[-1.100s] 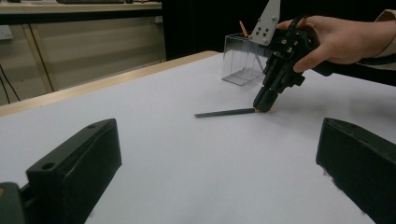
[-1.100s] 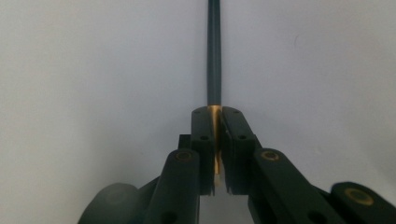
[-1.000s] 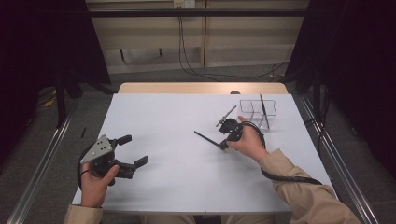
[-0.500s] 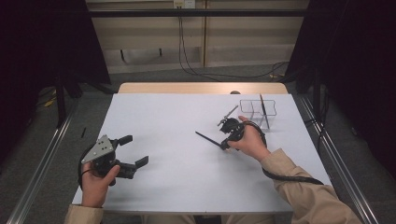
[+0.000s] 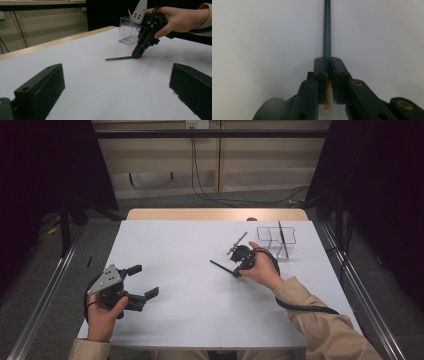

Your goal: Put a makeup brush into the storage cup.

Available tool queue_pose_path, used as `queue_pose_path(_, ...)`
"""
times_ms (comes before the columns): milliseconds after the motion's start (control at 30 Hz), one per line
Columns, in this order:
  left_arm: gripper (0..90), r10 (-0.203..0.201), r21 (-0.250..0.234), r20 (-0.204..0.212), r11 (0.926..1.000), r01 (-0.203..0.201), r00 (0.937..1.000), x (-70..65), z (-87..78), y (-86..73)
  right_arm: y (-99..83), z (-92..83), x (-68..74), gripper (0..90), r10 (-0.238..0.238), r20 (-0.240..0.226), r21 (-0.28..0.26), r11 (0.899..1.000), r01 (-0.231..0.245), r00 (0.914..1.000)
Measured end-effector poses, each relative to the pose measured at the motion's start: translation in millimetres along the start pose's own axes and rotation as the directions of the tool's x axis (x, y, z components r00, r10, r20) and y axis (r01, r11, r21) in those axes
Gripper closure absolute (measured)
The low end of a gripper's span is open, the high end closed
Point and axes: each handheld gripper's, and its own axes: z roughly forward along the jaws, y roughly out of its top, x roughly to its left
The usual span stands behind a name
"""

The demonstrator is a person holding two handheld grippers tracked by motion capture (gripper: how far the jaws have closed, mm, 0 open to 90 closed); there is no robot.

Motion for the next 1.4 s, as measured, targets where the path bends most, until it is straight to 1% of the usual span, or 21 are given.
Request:
queue_pose_path(167, 0.0, 0.0, 0.001, -0.003, 1.0, 0.0, 1.0, -1.0, 0.3, 0.5, -0.1, -0.5, -0.8, 84.2, -0.008, -0.011, 0.003, 1.0, 0.008, 0.9999)
queue_pose_path(200, 0.0, -0.003, -0.002, 0.004, 1.0, 0.003, 1.0, -0.9, 0.5, 0.3, -0.9, -1.2, -1.1, 84.2, 0.002, -0.026, 0.001, 1.0, -0.002, 0.9997)
queue_pose_path(233, 0.0, -0.003, 0.0, 0.003, 1.0, 0.003, 1.0, -0.9, 0.7, 0.1, -2.3, -1.7, -2.6, 84.3, -0.008, -0.043, 0.002, 1.0, 0.009, 0.9991)
queue_pose_path(300, 0.0, 0.002, 0.008, 0.008, 1.0, -0.002, 1.0, -1.2, 1.9, -0.3, -5.3, -3.3, -2.5, 84.3, -0.012, -0.046, 0.002, 1.0, 0.012, 0.9989)
queue_pose_path(333, 0.0, 0.001, 0.008, 0.003, 1.0, -0.001, 1.0, -1.6, 2.3, -0.3, -6.9, -4.5, -2.9, 84.3, -0.01, -0.055, 0.002, 1.0, 0.01, 0.9984)
queue_pose_path(400, 0.0, -0.004, 0.008, 0.005, 1.0, 0.004, 1.0, -2.3, 3.2, -0.2, -9.6, -7.1, -3.9, 84.4, -0.028, -0.085, -0.003, 1.0, 0.028, 0.996)
queue_pose_path(467, 0.0, -0.005, 0.006, 0.013, 1.0, 0.005, 0.9999, -2.5, 4.0, 0.0, -11.6, -9.9, -3.6, 84.4, -0.038, -0.097, -0.011, 0.999, 0.037, 0.9946)
queue_pose_path(500, 0.0, -0.002, 0.009, 0.013, 1.0, 0.001, 0.9999, -2.4, 4.1, 0.2, -12.5, -11.8, -3.8, 84.4, -0.047, -0.104, -0.018, 0.999, 0.046, 0.9934)
queue_pose_path(533, 0.0, 0.001, 0.012, 0.003, 0.9999, -0.001, 1.0, -2.8, 4.3, 0.5, -13.5, -13.7, -3.5, 84.4, -0.047, -0.112, -0.025, 0.999, 0.045, 0.9925)
queue_pose_path(600, 0.0, -0.002, 0.011, 0.003, 0.9999, 0.002, 1.0, -3.0, 5.2, 0.7, -14.9, -18.0, -2.6, 84.4, -0.048, -0.125, -0.035, 0.998, 0.044, 0.991)
queue_pose_path(633, 0.0, -0.002, 0.01, 0.005, 0.9999, 0.002, 1.0, -3.1, 6.0, 0.9, -15.2, -20.0, -1.3, 84.4, -0.038, -0.128, -0.041, 0.999, 0.033, 0.9911)
queue_pose_path(667, 0.0, 0.004, 0.015, 0.017, 0.9999, -0.004, 0.9999, -2.6, 6.4, 1.0, -16.0, -22.3, -1.7, 84.4, -0.051, -0.128, -0.055, 0.998, 0.044, 0.9905)
queue_pose_path(767, 0.0, 0.006, 0.018, 0.012, 0.9998, -0.006, 0.9999, -3.8, 8.4, 1.7, -18.2, -27.7, 0.6, 84.5, -0.067, -0.137, -0.053, 0.997, 0.06, 0.9883)
queue_pose_path(833, 0.0, 0.005, 0.017, 0.023, 0.9998, -0.005, 0.9997, -4.0, 9.8, 2.2, -19.3, -31.2, 2.7, 84.5, -0.076, -0.142, -0.062, 0.996, 0.068, 0.987)
queue_pose_path(900, 0.0, 0.007, 0.018, 0.018, 0.9998, -0.007, 0.9998, -4.8, 11.1, 3.0, -20.3, -34.8, 4.6, 84.5, -0.088, -0.145, -0.071, 0.994, 0.078, 0.9856)
queue_pose_path(967, 0.0, 0.004, 0.015, 0.022, 0.9999, -0.005, 0.9998, -5.9, 13.0, 3.7, -21.4, -37.8, 6.2, 84.5, -0.104, -0.166, -0.087, 0.992, 0.09, 0.9806)
queue_pose_path(1000, 0.0, 0.006, 0.018, 0.03, 0.9998, -0.006, 0.9995, -6.2, 13.6, 4.0, -21.9, -39.3, 7.5, 84.5, -0.108, -0.168, -0.082, 0.992, 0.095, 0.9799)
queue_pose_path(1033, 0.0, 0.009, 0.019, 0.027, 0.9998, -0.01, 0.9996, -6.8, 14.4, 4.4, -22.6, -40.7, 8.4, 84.5, -0.121, -0.168, -0.078, 0.991, 0.109, 0.9784)
queue_pose_path(1133, 0.0, 0.007, 0.019, 0.037, 0.9998, -0.008, 0.9993, -8.8, 17.4, 5.4, -24.4, -44.6, 11.5, 84.5, -0.148, -0.167, -0.084, 0.987, 0.135, 0.9747)
queue_pose_path(1333, 0.0, 0.005, 0.028, 0.066, 0.9996, -0.006, 0.9978, -12.8, 24.0, 8.0, -26.5, -54.0, 20.2, 84.5, -0.193, -0.189, -0.089, 0.98, 0.179, 0.9628)
queue_pose_path(1400, 0.0, 0.01, 0.03, 0.075, 0.9995, -0.012, 0.9972, -14.9, 26.0, 9.5, -26.8, -56.0, 22.6, 84.5, -0.209, -0.191, -0.089, 0.977, 0.195, 0.9591)
